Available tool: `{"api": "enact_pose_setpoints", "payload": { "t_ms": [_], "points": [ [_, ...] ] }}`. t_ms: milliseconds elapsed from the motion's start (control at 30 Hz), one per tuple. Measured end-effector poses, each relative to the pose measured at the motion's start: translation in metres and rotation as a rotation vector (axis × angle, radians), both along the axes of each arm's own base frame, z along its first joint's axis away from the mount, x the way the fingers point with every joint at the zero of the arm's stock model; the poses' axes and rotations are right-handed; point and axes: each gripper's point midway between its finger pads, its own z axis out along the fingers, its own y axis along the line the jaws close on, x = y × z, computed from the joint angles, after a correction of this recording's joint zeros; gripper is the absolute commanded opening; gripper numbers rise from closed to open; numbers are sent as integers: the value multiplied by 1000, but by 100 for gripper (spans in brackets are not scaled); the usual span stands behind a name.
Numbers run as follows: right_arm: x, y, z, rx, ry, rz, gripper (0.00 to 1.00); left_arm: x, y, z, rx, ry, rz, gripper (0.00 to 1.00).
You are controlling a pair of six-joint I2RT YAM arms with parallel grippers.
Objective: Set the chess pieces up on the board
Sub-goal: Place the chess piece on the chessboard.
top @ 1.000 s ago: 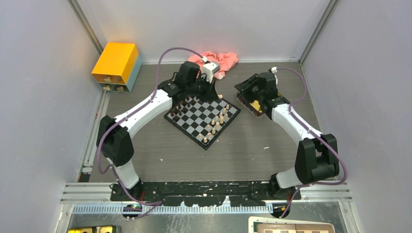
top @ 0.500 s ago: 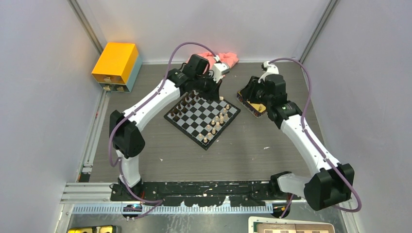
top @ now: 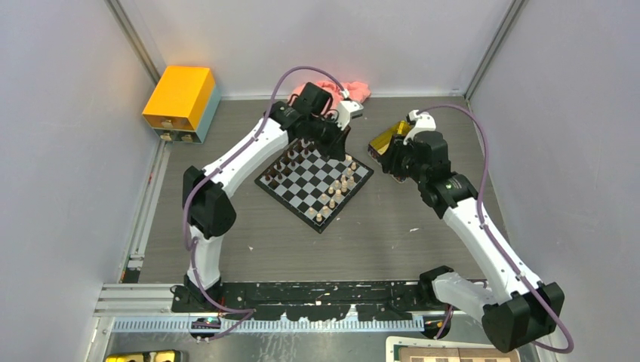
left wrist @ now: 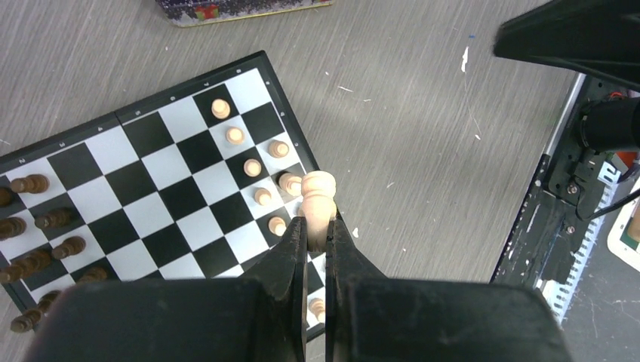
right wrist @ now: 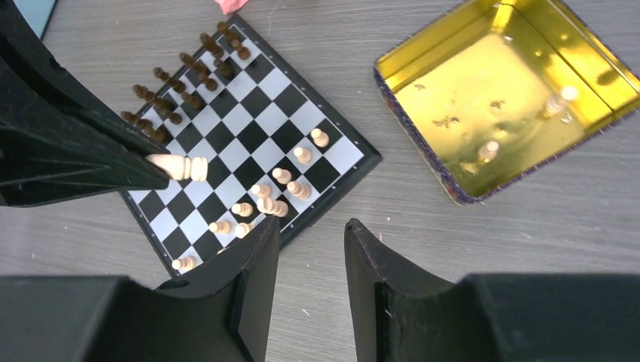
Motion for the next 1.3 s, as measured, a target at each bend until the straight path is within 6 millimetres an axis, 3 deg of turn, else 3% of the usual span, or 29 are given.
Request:
{"api": "enact_pose_setpoints", "payload": {
  "t_ms": [300, 600, 833, 1100, 1300],
  "points": [
    [-11, -26, -7, 5, 4, -156, 44, 12, -23, -17, 45, -28, -4, 0],
    [-10, -7, -19, 33, 41, -73, 44, -5, -29, -28, 102, -16, -28, 0],
    [-3, 6, -40, 3, 95, -25, 44, 2, -3, -40, 219, -39, 26, 0],
    [0, 22, -32, 2, 76, 11, 44, 13, 53, -51, 375, -55, 147, 0],
    [8, 31, -37, -15, 91, 19, 44, 20, 80, -65, 457, -32, 216, 0]
  ]
}}
